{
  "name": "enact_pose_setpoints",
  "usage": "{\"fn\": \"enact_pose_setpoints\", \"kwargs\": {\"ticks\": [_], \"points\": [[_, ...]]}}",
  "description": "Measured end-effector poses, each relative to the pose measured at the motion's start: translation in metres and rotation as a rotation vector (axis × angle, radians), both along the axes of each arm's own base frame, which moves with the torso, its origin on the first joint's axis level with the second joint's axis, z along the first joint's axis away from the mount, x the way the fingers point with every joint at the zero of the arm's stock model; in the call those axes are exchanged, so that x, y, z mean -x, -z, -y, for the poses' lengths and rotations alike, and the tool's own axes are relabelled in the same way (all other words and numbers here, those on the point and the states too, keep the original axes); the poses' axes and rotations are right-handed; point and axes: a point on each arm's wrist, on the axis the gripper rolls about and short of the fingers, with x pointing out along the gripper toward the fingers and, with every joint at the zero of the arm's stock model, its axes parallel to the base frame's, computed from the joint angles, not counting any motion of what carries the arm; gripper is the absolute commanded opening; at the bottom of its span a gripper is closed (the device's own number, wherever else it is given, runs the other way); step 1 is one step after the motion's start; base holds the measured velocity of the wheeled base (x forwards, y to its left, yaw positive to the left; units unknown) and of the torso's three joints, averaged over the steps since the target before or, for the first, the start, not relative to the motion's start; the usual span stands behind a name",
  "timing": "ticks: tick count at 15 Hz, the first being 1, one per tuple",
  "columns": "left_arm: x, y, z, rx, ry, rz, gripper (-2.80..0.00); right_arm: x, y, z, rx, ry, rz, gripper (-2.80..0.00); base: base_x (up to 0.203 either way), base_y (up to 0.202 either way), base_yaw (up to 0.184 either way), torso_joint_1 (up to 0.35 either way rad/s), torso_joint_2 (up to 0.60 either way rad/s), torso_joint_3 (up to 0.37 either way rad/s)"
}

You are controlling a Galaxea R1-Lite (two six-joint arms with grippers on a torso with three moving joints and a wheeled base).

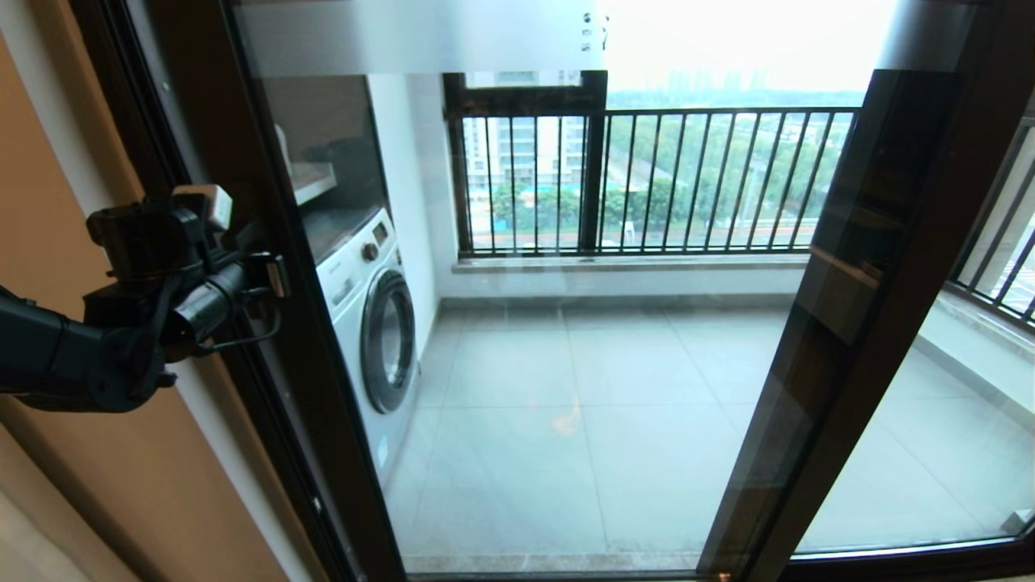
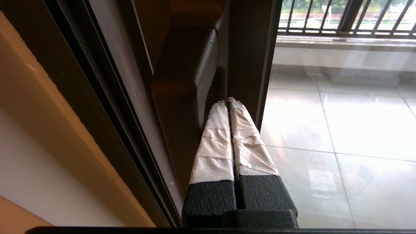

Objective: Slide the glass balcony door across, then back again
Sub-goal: Close the slid door

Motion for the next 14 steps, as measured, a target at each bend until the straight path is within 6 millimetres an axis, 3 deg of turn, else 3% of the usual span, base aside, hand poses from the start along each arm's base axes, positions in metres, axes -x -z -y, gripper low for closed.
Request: {"fn": "enact_pose_setpoints", "kwargs": {"ticks": [14], "points": [[-0.001,-0.002,-0.011,-0.005,-0.036,0.010,-2.80,0.000,0.000,0.000,0.000,0.000,0.000,-2.80,0.000,0.000,0.000,0.000,0.00,0.000]]}}
